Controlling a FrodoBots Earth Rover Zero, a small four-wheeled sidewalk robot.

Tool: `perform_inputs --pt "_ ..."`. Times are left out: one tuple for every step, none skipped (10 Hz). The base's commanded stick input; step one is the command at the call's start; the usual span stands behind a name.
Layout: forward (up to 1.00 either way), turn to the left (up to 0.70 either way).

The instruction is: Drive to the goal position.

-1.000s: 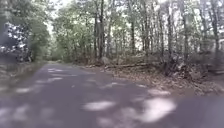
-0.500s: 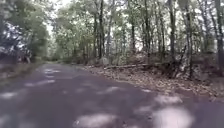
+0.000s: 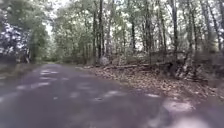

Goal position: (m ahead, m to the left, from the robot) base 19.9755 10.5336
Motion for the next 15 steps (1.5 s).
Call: perform_inputs --pt "0.70 0.14" --pt "0.70 0.14" --pt "0.70 0.14" --pt "0.70 0.14" --pt "0.70 0.14" --pt "0.70 0.14" --pt "0.70 0.14" --pt "0.70 0.14" --pt "0.70 0.14" --pt "0.70 0.14" --pt "0.70 0.14" --pt "0.70 0.14" --pt "0.70 0.14" --pt "0.70 0.14" --pt "0.70 0.14"
